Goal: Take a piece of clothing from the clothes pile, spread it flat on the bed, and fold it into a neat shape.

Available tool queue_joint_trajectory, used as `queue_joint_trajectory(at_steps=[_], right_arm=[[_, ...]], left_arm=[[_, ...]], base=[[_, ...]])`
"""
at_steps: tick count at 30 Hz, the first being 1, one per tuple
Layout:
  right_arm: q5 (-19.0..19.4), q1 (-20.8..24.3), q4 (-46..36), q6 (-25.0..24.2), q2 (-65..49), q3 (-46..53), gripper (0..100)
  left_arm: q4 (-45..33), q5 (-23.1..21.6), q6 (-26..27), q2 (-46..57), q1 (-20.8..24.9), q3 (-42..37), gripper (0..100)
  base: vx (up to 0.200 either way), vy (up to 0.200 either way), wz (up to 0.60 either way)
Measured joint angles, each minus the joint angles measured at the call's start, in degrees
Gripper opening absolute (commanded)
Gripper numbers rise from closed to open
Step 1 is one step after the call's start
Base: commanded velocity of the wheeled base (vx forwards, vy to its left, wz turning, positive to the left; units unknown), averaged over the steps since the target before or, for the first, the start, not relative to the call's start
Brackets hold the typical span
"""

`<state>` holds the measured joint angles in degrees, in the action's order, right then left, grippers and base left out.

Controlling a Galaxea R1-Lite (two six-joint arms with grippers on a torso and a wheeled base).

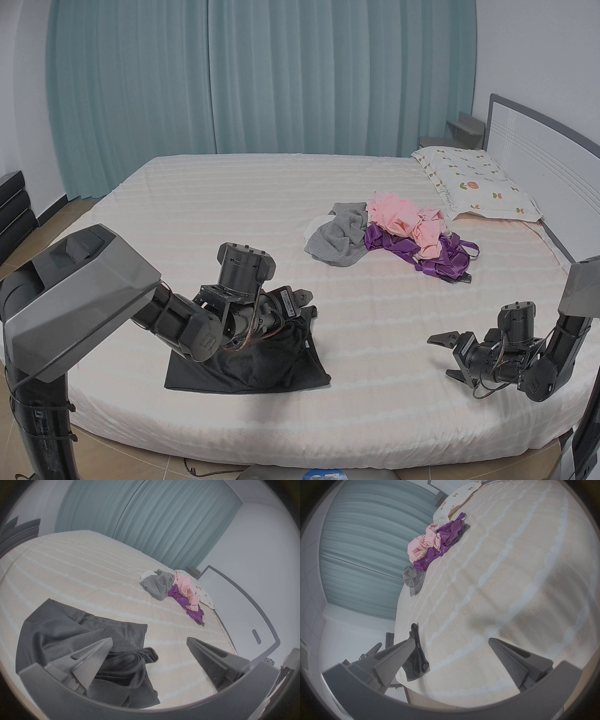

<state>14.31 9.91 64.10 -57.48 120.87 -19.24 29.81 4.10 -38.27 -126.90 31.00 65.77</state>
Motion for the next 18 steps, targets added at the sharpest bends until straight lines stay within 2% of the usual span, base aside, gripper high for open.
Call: queue_joint_trajectory(at_steps=[5,9,18], right_arm=[[0.0,0.0,0.0,0.0,0.0,0.1,100],[0.0,0.0,0.0,0.0,0.0,0.1,100],[0.0,0.2,0.0,0.0,0.0,0.4,100]], left_arm=[[0.4,-0.3,-2.5,3.0,-0.5,-3.5,100],[1.4,-0.9,-5.7,7.0,-1.6,-9.2,100],[10.3,-6.4,-15.1,13.3,-6.3,-25.3,100]], base=[[0.0,0.0,0.0],[0.0,0.0,0.0],[0.0,0.0,0.0]])
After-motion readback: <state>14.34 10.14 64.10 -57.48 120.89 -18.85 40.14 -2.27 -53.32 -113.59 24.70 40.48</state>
